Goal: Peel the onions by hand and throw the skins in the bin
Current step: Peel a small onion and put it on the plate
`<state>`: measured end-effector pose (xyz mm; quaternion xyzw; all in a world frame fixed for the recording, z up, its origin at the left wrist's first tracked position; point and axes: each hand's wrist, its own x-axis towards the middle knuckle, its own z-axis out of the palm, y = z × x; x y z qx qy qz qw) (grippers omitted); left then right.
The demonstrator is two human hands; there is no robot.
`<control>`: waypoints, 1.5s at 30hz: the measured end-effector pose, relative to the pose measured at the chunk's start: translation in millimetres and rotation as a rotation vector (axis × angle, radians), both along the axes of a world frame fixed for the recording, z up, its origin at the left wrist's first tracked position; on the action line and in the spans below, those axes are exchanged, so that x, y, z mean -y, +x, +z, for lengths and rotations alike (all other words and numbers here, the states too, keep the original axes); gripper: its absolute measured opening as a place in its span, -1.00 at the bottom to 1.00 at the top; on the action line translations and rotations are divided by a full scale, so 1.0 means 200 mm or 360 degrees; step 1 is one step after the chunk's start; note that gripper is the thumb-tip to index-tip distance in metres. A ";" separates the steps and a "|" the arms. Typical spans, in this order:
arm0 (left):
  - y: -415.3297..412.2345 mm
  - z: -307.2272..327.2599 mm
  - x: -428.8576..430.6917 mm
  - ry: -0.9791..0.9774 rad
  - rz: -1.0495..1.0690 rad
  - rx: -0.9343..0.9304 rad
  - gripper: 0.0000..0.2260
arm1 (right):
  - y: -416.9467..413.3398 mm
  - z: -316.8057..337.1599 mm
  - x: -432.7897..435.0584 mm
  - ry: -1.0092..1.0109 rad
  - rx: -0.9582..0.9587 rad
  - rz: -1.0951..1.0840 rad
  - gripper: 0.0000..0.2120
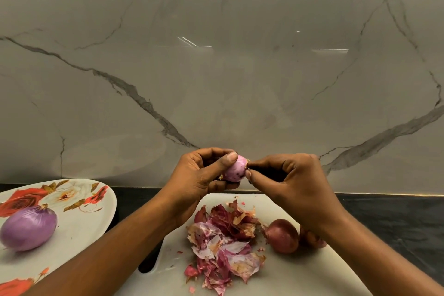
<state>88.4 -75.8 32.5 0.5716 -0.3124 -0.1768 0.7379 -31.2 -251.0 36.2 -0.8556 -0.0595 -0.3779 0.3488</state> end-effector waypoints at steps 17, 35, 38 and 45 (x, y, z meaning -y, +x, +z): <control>-0.02 -0.01 0.00 0.0064 0.0043 0.0095 -0.62 | -0.02 0.01 -0.02 -0.0230 0.0070 -0.0161 -0.82; -0.03 0.03 -0.01 -0.0056 -0.0158 -0.0169 -0.67 | 0.00 0.03 0.02 0.0216 -0.0181 -0.0170 -0.76; -0.03 0.03 -0.01 -0.0059 -0.0165 -0.0196 -0.69 | 0.00 0.04 0.01 0.0184 -0.0308 -0.0154 -0.70; -0.04 0.03 -0.01 -0.0066 -0.0193 -0.0241 -0.74 | 0.01 0.02 0.00 -0.0054 -0.0266 -0.0168 -0.89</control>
